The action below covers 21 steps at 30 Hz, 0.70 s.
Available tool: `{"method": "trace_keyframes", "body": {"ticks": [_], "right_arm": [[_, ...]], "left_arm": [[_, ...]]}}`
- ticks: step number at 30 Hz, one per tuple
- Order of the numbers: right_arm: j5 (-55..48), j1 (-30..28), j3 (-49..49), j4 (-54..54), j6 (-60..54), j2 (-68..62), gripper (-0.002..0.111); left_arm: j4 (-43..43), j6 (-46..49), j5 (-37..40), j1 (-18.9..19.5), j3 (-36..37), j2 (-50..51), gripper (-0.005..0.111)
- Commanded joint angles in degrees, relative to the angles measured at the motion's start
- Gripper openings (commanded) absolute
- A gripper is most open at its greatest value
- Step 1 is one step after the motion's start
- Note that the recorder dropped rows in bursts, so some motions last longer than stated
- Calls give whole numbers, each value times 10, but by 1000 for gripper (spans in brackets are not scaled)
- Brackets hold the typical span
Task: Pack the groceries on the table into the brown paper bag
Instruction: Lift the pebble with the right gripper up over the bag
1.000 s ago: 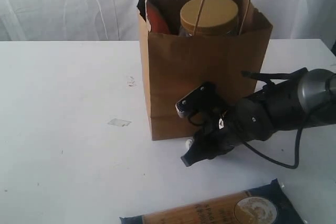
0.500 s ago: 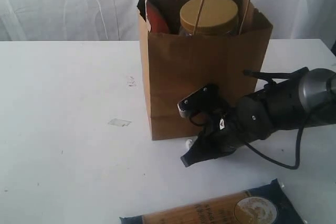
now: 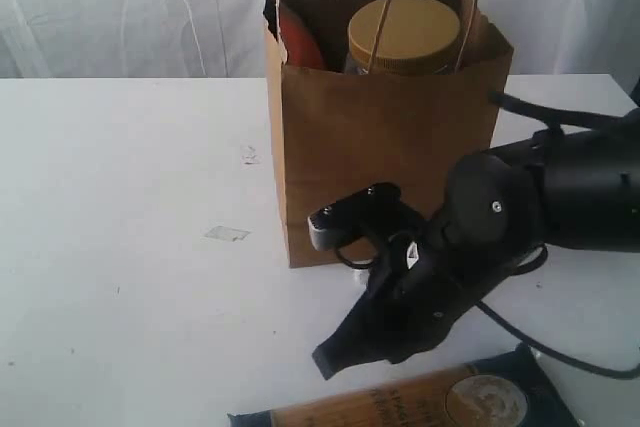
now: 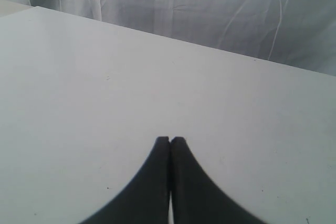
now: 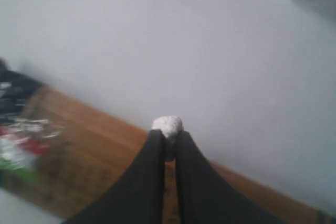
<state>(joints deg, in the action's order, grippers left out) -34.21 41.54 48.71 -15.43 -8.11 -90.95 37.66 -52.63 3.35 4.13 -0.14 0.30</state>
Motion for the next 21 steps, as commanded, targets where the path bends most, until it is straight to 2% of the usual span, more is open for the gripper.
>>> {"method": "trace_keyframes", "body": {"ticks": [1, 5, 9, 13, 18, 21], "right_arm": [[-12, 55, -1, -120, -63, 66, 0], [4, 90, -1, -166, -72, 122, 0], [-6, 94, 15, -265, -86, 188, 0], [-16, 90, 58, -264, -117, 246, 0], [-29, 21, 170, -142, -34, 250, 0], [-105, -44, 260, -81, -15, 205, 0]], "left_arm": [[5, 1, -3, -4, 1, -3, 0], [5, 1, -3, -4, 1, -3, 0], [5, 1, -3, -4, 1, -3, 0], [5, 1, -3, -4, 1, -3, 0], [5, 1, -3, -4, 1, -3, 0], [5, 1, -3, -4, 1, -3, 0]]}}
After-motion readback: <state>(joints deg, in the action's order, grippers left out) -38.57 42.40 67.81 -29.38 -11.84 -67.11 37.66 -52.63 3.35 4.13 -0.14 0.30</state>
